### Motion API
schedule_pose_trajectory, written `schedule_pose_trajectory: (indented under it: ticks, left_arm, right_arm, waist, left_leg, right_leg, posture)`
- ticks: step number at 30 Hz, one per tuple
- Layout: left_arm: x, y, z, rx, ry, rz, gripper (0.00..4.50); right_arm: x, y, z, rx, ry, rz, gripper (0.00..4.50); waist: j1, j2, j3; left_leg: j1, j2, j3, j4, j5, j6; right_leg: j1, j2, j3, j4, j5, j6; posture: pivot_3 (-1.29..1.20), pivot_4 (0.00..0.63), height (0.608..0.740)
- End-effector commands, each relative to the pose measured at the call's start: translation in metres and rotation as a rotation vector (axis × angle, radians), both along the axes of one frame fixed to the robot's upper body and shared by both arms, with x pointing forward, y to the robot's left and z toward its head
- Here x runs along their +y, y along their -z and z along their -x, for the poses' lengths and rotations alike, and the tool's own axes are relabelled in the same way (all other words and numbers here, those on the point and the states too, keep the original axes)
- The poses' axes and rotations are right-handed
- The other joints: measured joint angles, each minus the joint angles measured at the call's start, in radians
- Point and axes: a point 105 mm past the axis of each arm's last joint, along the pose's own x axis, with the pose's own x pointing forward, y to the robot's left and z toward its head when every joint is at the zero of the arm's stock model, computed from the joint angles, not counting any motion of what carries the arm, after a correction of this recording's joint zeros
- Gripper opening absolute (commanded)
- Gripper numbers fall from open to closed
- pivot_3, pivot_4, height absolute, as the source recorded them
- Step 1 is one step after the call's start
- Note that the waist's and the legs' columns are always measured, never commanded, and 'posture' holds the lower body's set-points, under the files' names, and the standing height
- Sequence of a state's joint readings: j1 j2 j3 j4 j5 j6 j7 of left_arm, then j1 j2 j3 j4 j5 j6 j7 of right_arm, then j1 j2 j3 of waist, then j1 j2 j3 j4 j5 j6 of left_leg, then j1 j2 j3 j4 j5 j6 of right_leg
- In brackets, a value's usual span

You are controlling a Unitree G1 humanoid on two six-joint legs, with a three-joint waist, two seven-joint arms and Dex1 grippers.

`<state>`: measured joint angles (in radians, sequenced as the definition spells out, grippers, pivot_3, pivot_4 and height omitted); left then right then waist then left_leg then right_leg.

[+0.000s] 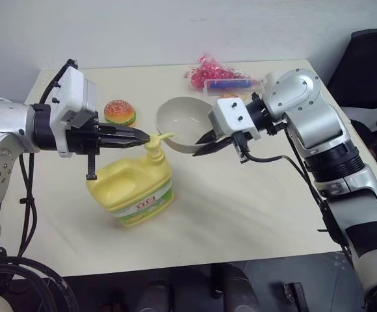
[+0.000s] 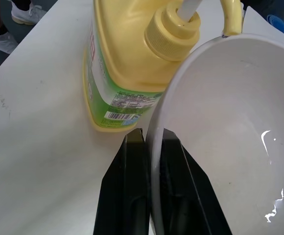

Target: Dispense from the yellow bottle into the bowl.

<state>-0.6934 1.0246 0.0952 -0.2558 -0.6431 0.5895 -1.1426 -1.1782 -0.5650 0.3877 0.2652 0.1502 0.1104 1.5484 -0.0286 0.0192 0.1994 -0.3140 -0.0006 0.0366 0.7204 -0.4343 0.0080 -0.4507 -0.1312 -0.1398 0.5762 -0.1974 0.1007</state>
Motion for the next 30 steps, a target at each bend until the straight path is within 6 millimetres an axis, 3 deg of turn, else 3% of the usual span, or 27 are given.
schedule_pose_trajectory:
  ticks: [1,11,30]
  left_arm:
    - [0.0,0.01,-0.005,0.022,-0.011,-0.037,0.02]
    - [-0.009,-0.01,-0.007,0.021,0.017,0.051,0.02]
    - [0.003,0.037,-0.014,0.036,0.005,-0.158,0.02]
  right_arm:
    - [0.0,-0.014,0.01,-0.026,-0.074,0.027,0.0]
    - [0.0,-0.01,0.013,-0.032,-0.09,0.043,0.0]
    - [0.002,-0.012,0.023,-0.041,-0.132,0.057,0.0]
  waist:
    - [0.0,0.0,0.0]
    - [-0.002,0.0,0.0]
    - [0.0,-0.001,-0.001]
  left_leg:
    - [0.0,0.0,0.0,0.0,0.0,0.0]
    - [-0.004,0.0,0.0,0.001,0.0,0.0]
    - [-0.005,-0.001,0.003,0.003,0.0,0.0]
  right_leg:
    - [0.0,0.0,0.0,0.0,0.0,0.0]
    - [-0.004,0.0,-0.001,0.002,0.0,0.0]
    - [-0.01,-0.001,0.004,0.009,0.0,0.0]
  posture:
    - [0.0,0.15,0.74]
    - [0.0,0.15,0.74]
    - [0.0,0.15,0.74]
